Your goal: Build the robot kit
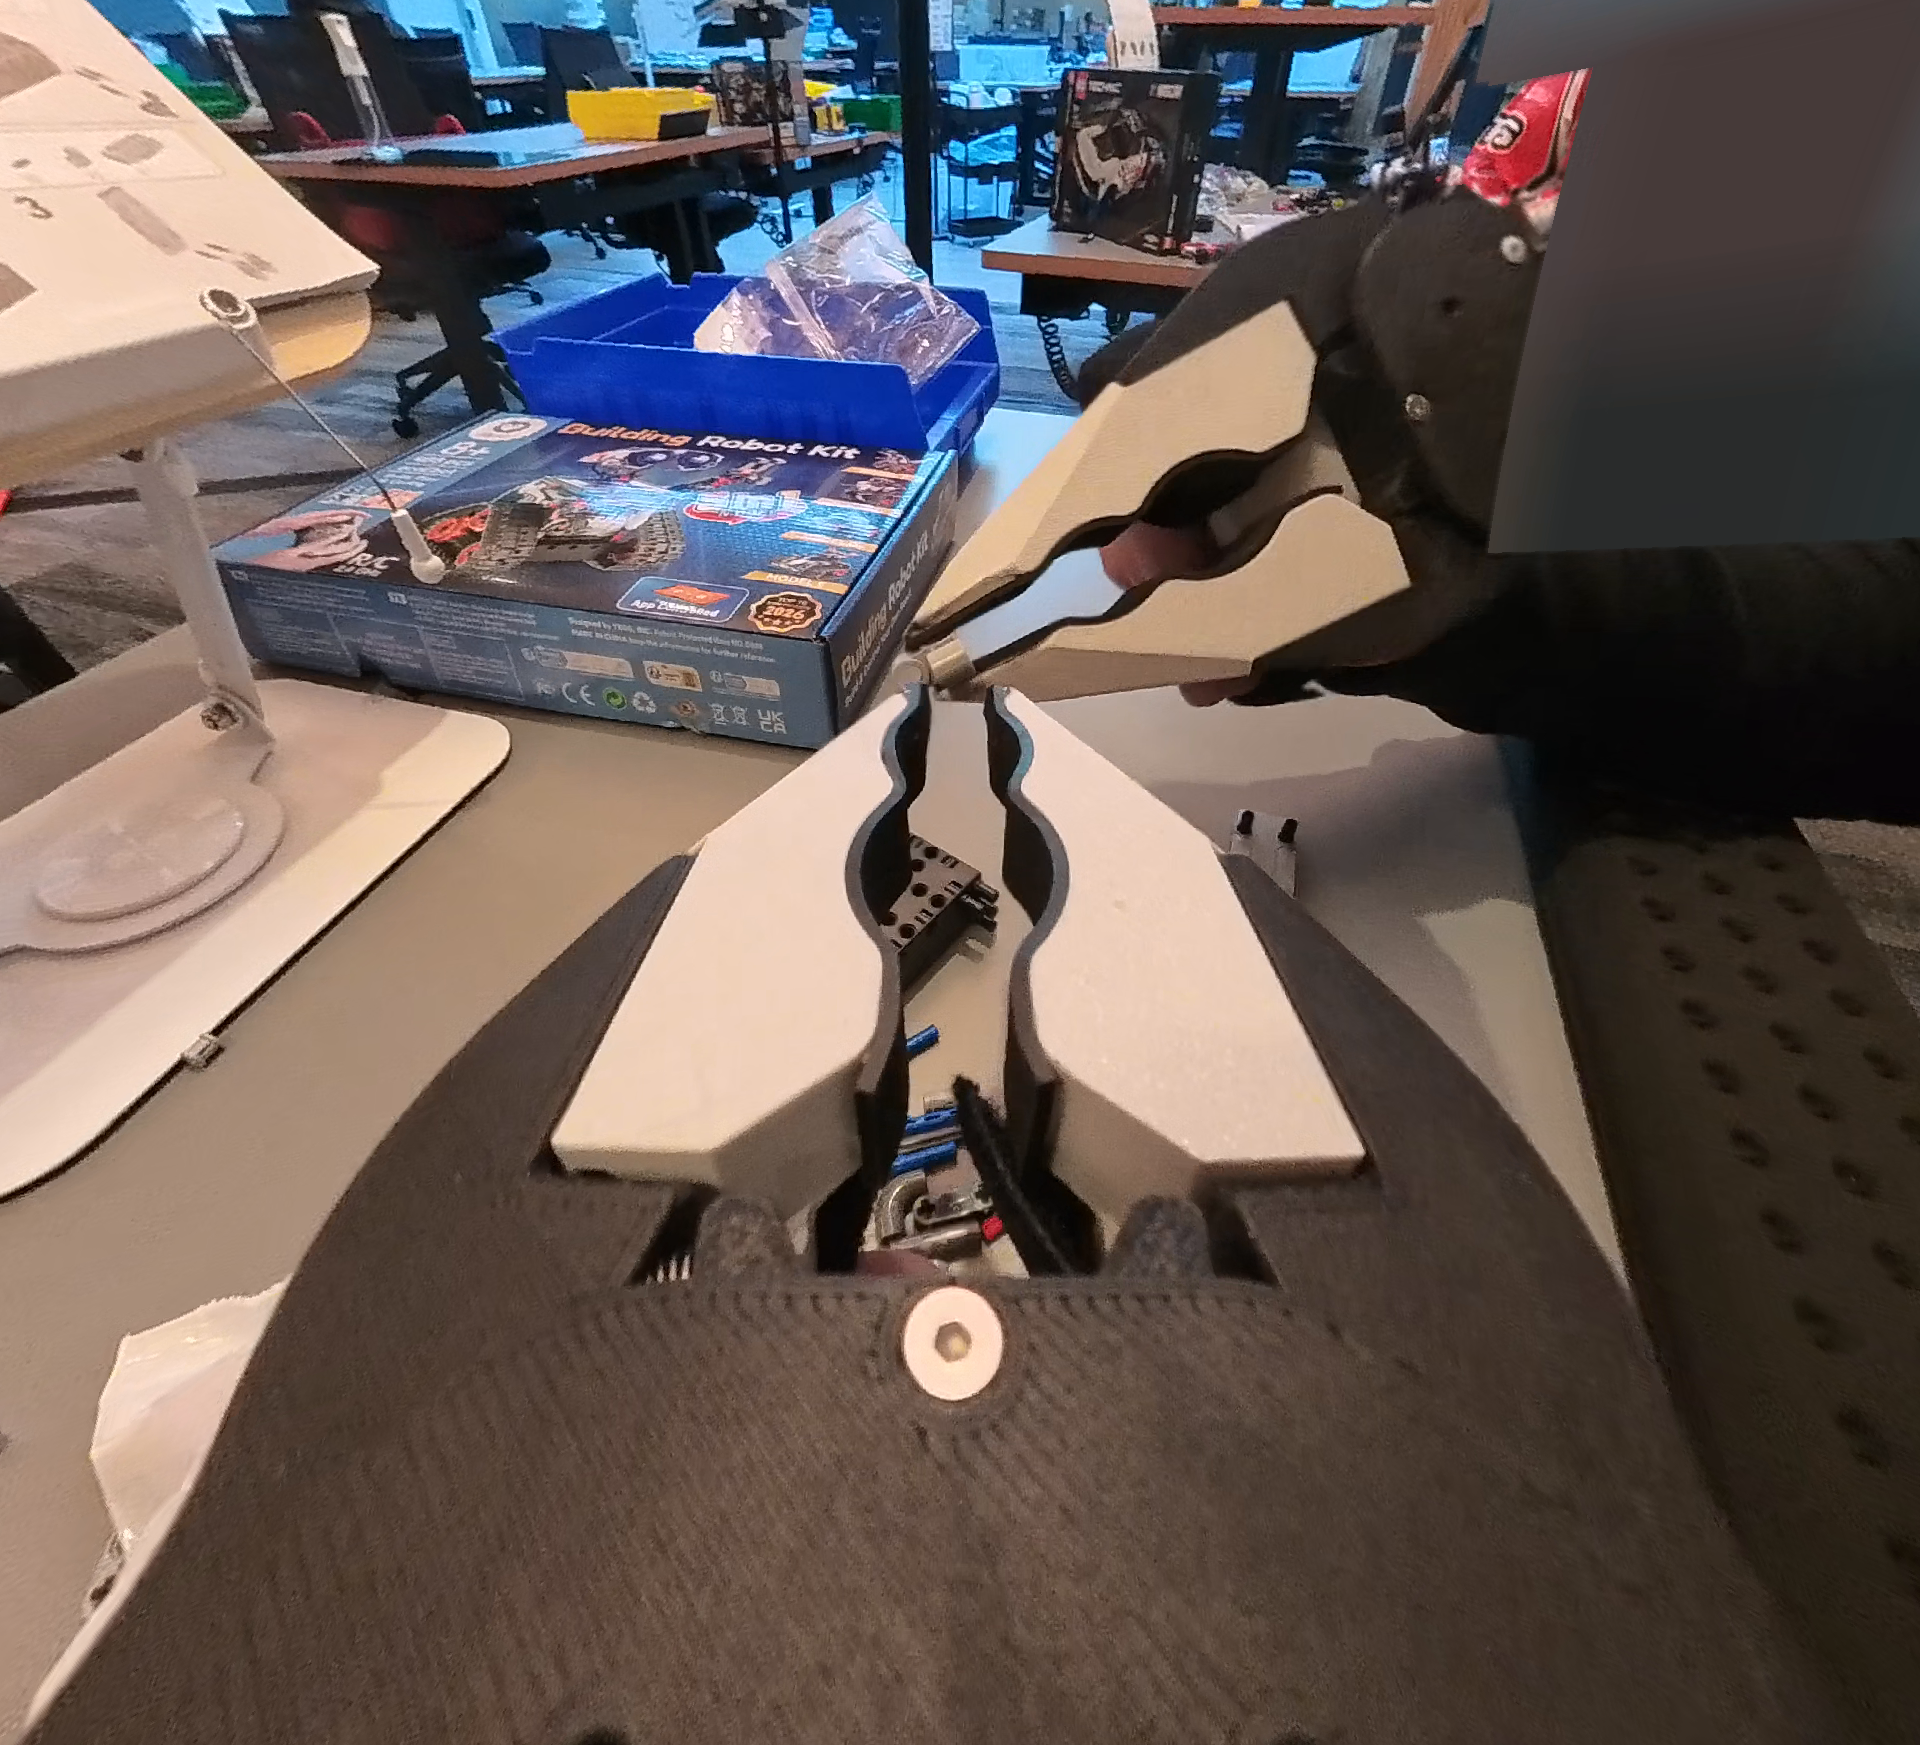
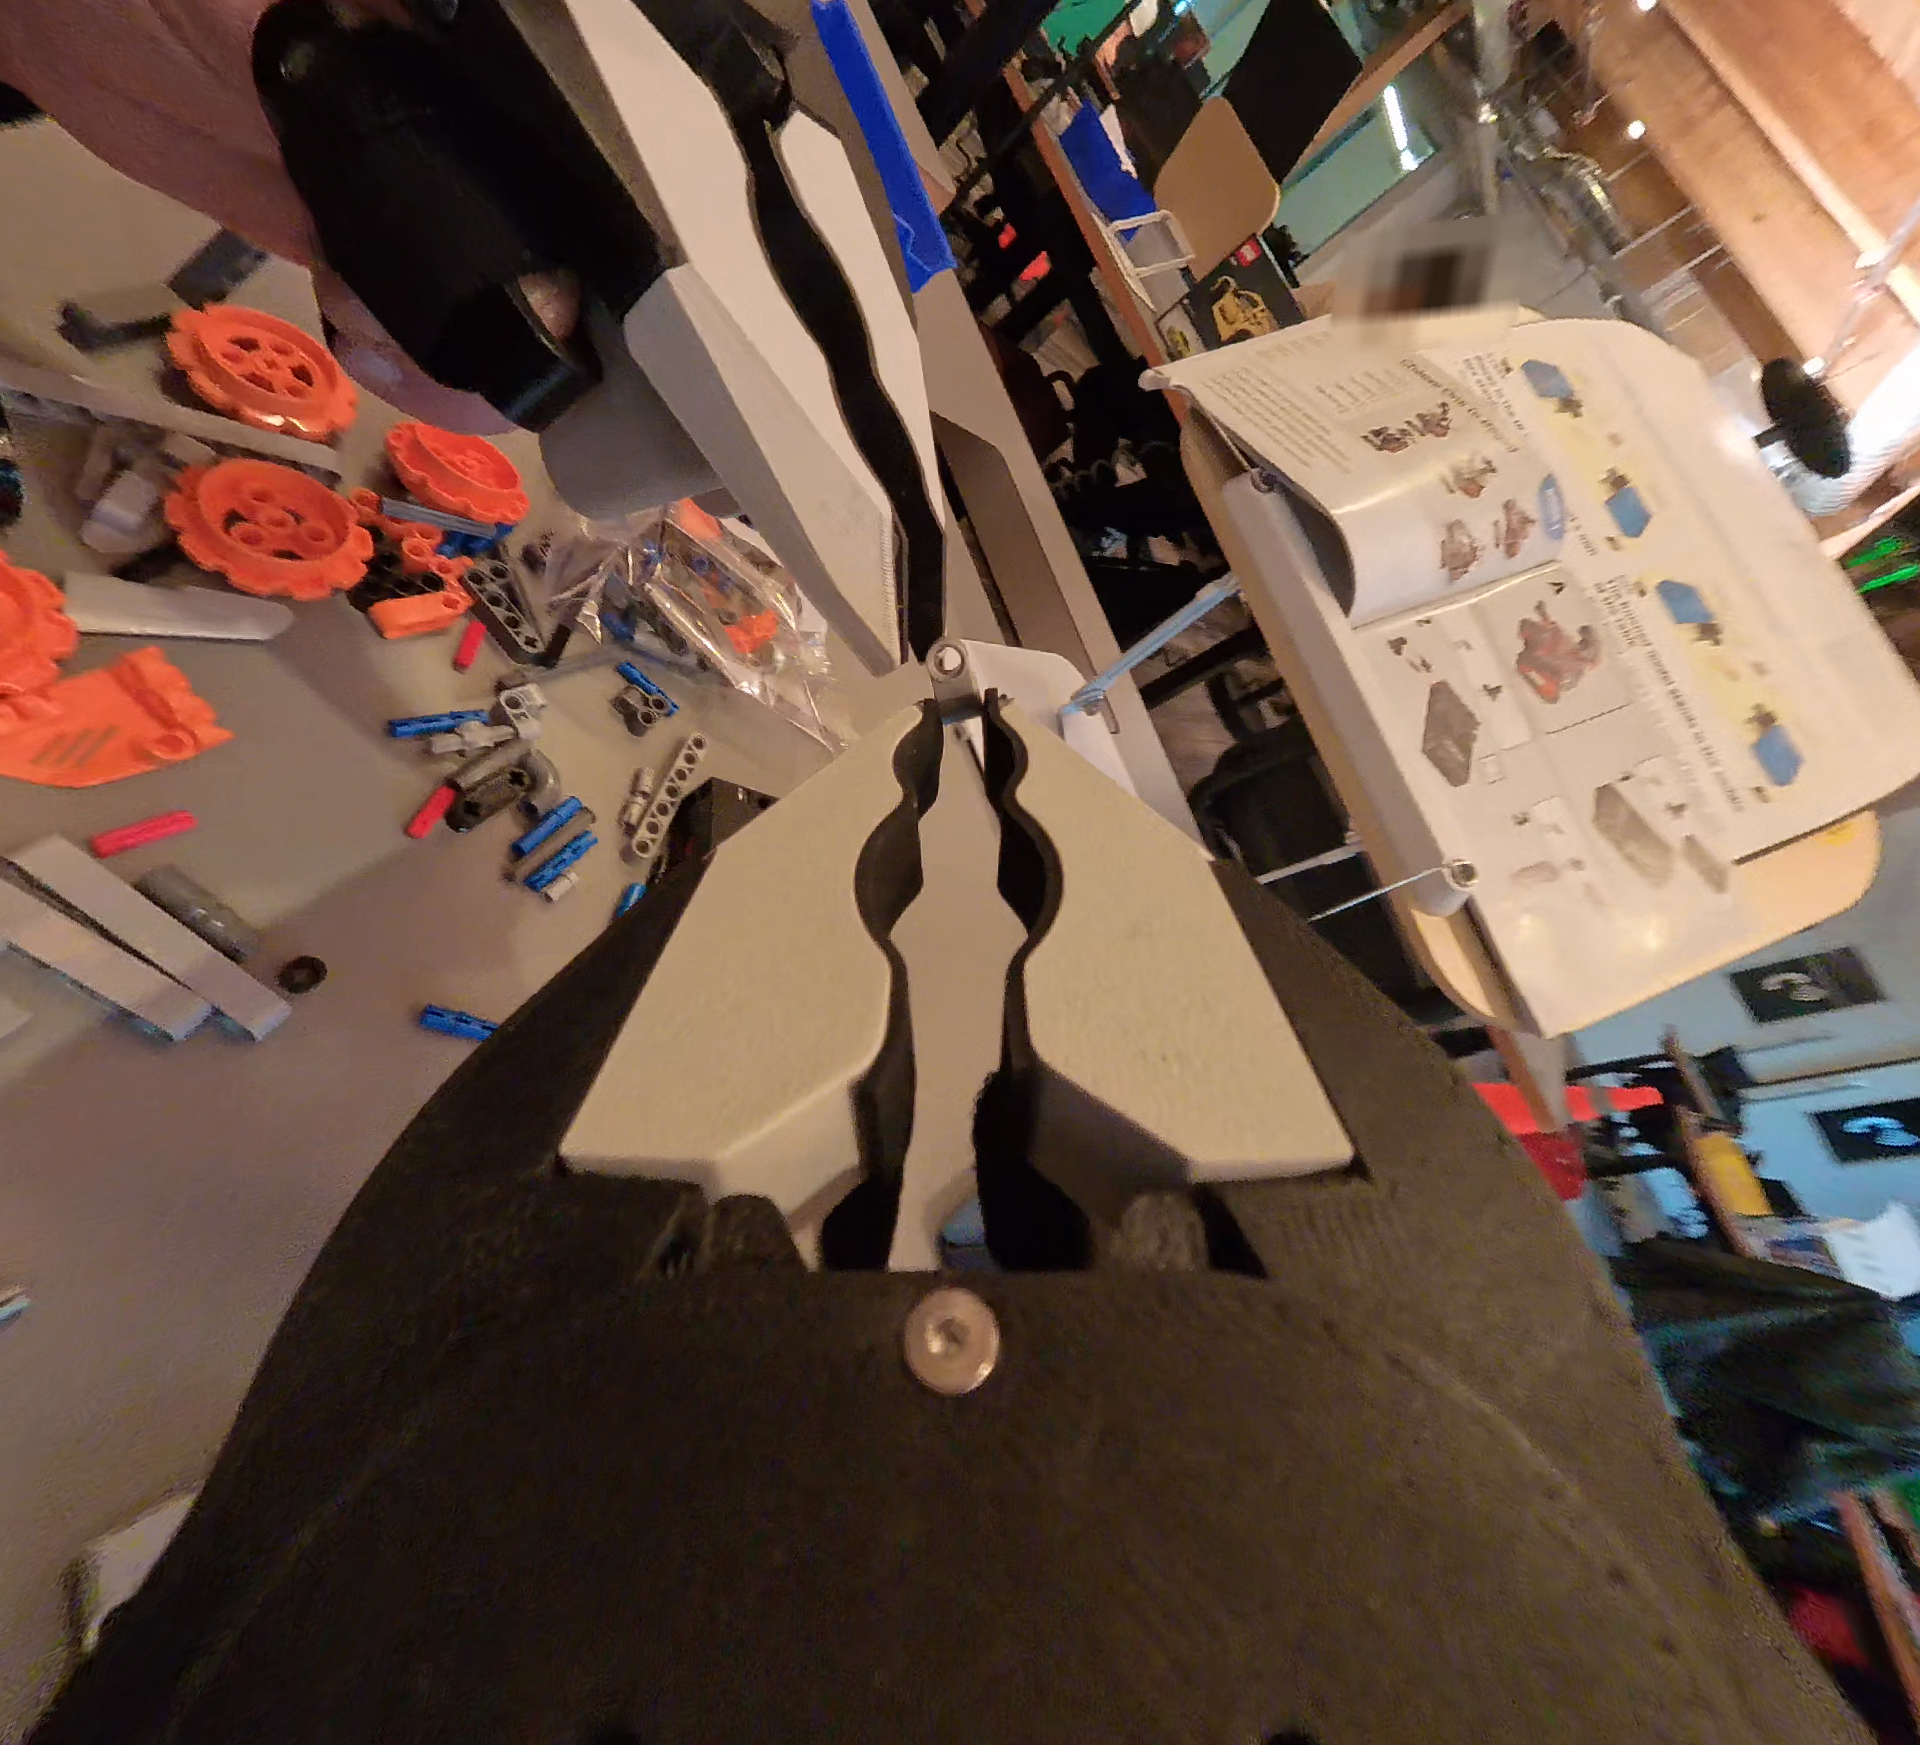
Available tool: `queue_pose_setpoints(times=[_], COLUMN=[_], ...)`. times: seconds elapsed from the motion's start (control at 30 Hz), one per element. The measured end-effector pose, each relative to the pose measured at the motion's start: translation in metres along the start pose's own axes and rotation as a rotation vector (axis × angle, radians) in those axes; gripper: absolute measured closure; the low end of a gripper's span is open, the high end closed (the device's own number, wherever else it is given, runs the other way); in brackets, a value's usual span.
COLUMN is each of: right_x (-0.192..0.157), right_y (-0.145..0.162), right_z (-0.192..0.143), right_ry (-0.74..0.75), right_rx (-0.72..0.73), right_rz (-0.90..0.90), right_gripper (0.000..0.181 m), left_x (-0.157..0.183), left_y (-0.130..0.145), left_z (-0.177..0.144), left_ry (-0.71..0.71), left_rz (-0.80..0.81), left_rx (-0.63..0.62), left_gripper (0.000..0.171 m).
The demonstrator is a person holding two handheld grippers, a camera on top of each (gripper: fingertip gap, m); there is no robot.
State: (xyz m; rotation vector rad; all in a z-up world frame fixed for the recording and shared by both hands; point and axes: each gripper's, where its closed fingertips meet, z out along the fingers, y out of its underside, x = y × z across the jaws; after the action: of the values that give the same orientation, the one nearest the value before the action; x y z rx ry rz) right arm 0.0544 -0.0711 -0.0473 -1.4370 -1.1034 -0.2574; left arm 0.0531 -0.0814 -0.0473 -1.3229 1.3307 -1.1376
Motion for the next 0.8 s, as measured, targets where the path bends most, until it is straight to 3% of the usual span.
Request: queue_pose_setpoints(times=[0.13, 0.33, 0.67, 0.8], right_x=[0.0002, 0.0021, 0.0009, -0.0025], right_y=[-0.0001, -0.001, -0.0025, -0.005], right_z=[0.0008, 0.0014, 0.0026, 0.0], right_ry=[0.047, 0.113, 0.135, 0.047], right_rx=[-0.026, -0.063, -0.082, -0.02], right_rz=[-0.092, -0.205, -0.249, -0.136], right_gripper=[0.175, 0.175, 0.175, 0.173], left_x=[-0.0062, -0.0003, -0.0011, 0.0002], left_y=[0.0005, -0.0017, -0.0054, -0.003], left_z=[0.0007, 0.0016, -0.0005, -0.0025], left_ry=[-0.039, -0.001, 0.003, 0.004], left_rz=[-0.031, -0.071, -0.091, -0.018], left_rx=[0.0, 0.02, 0.036, 0.003], left_gripper=[0.159, 0.167, 0.165, 0.167])
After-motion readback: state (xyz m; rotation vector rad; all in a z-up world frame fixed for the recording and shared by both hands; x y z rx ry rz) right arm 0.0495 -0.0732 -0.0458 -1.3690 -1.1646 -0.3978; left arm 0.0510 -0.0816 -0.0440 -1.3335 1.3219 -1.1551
